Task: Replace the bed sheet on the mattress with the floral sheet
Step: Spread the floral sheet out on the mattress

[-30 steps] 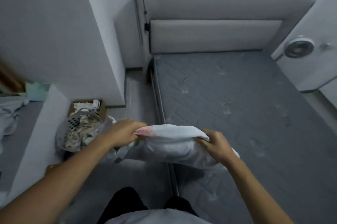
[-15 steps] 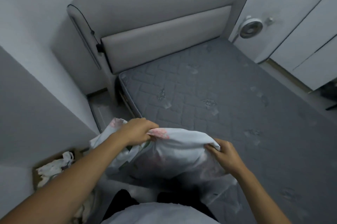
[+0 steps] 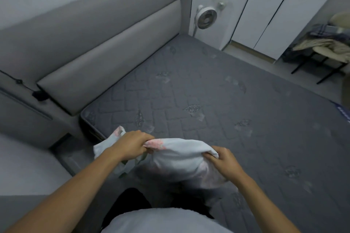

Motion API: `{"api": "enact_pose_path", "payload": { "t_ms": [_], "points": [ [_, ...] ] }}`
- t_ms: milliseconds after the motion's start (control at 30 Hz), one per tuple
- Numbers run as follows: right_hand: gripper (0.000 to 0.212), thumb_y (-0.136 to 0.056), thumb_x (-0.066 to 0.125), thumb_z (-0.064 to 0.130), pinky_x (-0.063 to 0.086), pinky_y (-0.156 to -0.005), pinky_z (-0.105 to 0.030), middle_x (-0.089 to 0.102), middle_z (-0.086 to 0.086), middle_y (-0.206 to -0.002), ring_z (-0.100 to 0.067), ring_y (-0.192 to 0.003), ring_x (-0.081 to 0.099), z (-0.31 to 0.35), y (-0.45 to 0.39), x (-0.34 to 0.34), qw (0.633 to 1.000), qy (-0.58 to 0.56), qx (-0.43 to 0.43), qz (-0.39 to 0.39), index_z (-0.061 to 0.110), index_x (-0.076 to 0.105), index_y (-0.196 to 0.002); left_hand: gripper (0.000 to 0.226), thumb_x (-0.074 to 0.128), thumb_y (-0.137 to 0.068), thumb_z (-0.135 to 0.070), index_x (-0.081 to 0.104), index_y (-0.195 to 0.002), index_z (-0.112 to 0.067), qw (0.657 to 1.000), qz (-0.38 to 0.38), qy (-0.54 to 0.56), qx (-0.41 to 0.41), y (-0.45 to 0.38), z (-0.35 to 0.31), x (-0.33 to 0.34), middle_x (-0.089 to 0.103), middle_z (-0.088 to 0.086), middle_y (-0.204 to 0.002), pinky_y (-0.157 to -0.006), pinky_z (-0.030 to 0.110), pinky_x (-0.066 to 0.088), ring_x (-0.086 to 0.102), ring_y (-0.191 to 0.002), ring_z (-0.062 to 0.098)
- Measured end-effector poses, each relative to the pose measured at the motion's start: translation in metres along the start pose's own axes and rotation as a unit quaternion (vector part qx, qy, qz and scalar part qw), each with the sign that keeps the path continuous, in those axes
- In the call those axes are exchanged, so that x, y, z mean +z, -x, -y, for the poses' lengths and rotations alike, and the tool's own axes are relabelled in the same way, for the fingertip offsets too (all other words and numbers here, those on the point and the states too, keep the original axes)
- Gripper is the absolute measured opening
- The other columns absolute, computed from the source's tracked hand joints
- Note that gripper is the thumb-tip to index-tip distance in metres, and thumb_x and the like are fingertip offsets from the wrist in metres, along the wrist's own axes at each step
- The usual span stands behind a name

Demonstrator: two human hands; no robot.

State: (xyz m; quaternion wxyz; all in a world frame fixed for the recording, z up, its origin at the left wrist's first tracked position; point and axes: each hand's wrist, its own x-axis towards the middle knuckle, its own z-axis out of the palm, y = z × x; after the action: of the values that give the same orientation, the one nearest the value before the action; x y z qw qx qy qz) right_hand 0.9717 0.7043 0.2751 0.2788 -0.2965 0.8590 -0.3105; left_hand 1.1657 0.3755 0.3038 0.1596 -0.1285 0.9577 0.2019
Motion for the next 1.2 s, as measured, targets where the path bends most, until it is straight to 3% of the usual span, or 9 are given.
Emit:
{"api": "enact_pose_path", "payload": {
  "t_ms": [267, 400, 500, 667, 800, 900, 1000, 1100, 1200],
  "points": [
    [0.039, -0.087, 0.064, 0.058, 0.053, -0.07, -0.039, 0.073, 0.003, -0.079, -0.006, -0.074, 0.067, 0.03, -0.044, -0.002, 0.996, -0.045, 0.078, -0.021, 0.019, 0.068, -0.084, 0.021, 0.069, -0.078, -0.049, 0.064, -0.093, -0.036, 0.994, 0.084, 0.008, 0.064, -0.091, 0.039, -0.052, 0.071, -0.016, -0.094, -0.077, 0.036, 0.052, 0.066, -0.09, 0.011],
    [0.039, -0.086, 0.066, 0.057, 0.051, -0.068, -0.039, 0.072, 0.002, -0.076, 0.001, -0.07, 0.059, 0.039, -0.07, 0.013, 0.986, -0.068, 0.142, -0.058, 0.018, 0.068, -0.081, 0.015, 0.072, -0.077, -0.047, 0.058, -0.077, -0.043, 0.984, 0.132, -0.004, 0.12, -0.155, 0.062, -0.066, 0.069, -0.017, -0.089, -0.072, 0.033, 0.047, 0.065, -0.091, 0.011],
    [0.045, -0.086, 0.065, 0.06, 0.053, -0.071, -0.042, 0.073, -0.002, -0.081, -0.002, -0.07, 0.061, 0.04, -0.099, 0.019, 0.979, -0.068, 0.179, -0.065, 0.015, 0.068, -0.083, 0.022, 0.074, -0.076, -0.049, 0.066, -0.093, -0.037, 0.977, 0.157, -0.003, 0.142, -0.201, 0.08, -0.074, 0.073, -0.016, -0.099, -0.076, 0.032, 0.049, 0.067, -0.097, 0.011],
    [0.035, -0.093, 0.068, 0.052, 0.049, -0.066, -0.038, 0.069, 0.007, -0.071, -0.007, -0.071, 0.066, 0.018, -0.182, 0.007, 0.978, -0.023, 0.198, -0.07, 0.023, 0.064, -0.072, 0.034, 0.079, -0.08, -0.049, 0.07, -0.107, -0.032, 0.971, 0.18, 0.004, 0.16, -0.302, 0.103, -0.065, 0.074, -0.011, -0.11, -0.077, 0.031, 0.046, 0.067, -0.105, 0.016],
    [0.042, -0.093, 0.061, 0.06, 0.05, -0.068, -0.042, 0.072, 0.0, -0.079, -0.023, -0.079, 0.067, -0.042, -0.271, -0.002, 0.974, 0.065, 0.196, -0.094, 0.019, 0.067, -0.084, 0.037, 0.075, -0.084, -0.052, 0.068, -0.112, -0.029, 0.979, 0.125, -0.048, 0.155, -0.406, 0.115, -0.027, 0.073, -0.002, -0.113, -0.082, 0.037, 0.051, 0.065, -0.11, 0.025],
    [0.036, -0.094, 0.051, 0.05, 0.045, -0.073, -0.045, 0.068, -0.01, -0.093, -0.04, -0.089, 0.062, -0.095, -0.335, 0.006, 0.955, 0.195, 0.157, -0.159, 0.018, 0.064, -0.097, 0.024, 0.067, -0.093, -0.035, 0.063, -0.115, -0.025, 0.985, -0.002, -0.079, 0.156, -0.471, 0.126, 0.017, 0.064, 0.004, -0.113, -0.083, 0.045, 0.051, 0.059, -0.112, 0.033],
    [0.037, -0.09, 0.058, 0.029, 0.046, -0.093, -0.052, 0.06, -0.012, -0.12, -0.042, -0.112, 0.053, -0.137, -0.382, 0.041, 0.946, 0.222, 0.156, -0.178, 0.016, 0.062, -0.125, 0.046, 0.069, -0.089, -0.025, 0.06, -0.134, -0.024, 0.989, -0.055, -0.078, 0.113, -0.501, 0.143, 0.069, 0.057, 0.008, -0.126, -0.089, 0.048, 0.049, 0.055, -0.116, 0.037],
    [0.048, -0.092, 0.065, 0.022, 0.047, -0.099, -0.051, 0.052, -0.008, -0.137, -0.036, -0.125, 0.045, -0.159, -0.403, 0.104, 0.969, 0.164, 0.146, -0.11, 0.017, 0.055, -0.139, 0.065, 0.064, -0.093, -0.047, 0.04, -0.151, -0.027, 0.994, 0.036, -0.098, 0.016, -0.498, 0.173, 0.122, 0.044, 0.011, -0.147, -0.098, 0.048, 0.046, 0.046, -0.13, 0.036],
    [0.049, -0.095, 0.062, 0.023, 0.05, -0.096, -0.047, 0.048, -0.006, -0.142, -0.033, -0.126, 0.043, -0.164, -0.412, 0.168, 0.983, 0.14, 0.116, -0.033, 0.018, 0.051, -0.142, 0.078, 0.063, -0.091, -0.061, 0.03, -0.152, -0.025, 0.987, 0.116, -0.079, -0.078, -0.478, 0.214, 0.162, 0.042, 0.014, -0.143, -0.096, 0.047, 0.047, 0.047, -0.126, 0.038]
  ]
}}
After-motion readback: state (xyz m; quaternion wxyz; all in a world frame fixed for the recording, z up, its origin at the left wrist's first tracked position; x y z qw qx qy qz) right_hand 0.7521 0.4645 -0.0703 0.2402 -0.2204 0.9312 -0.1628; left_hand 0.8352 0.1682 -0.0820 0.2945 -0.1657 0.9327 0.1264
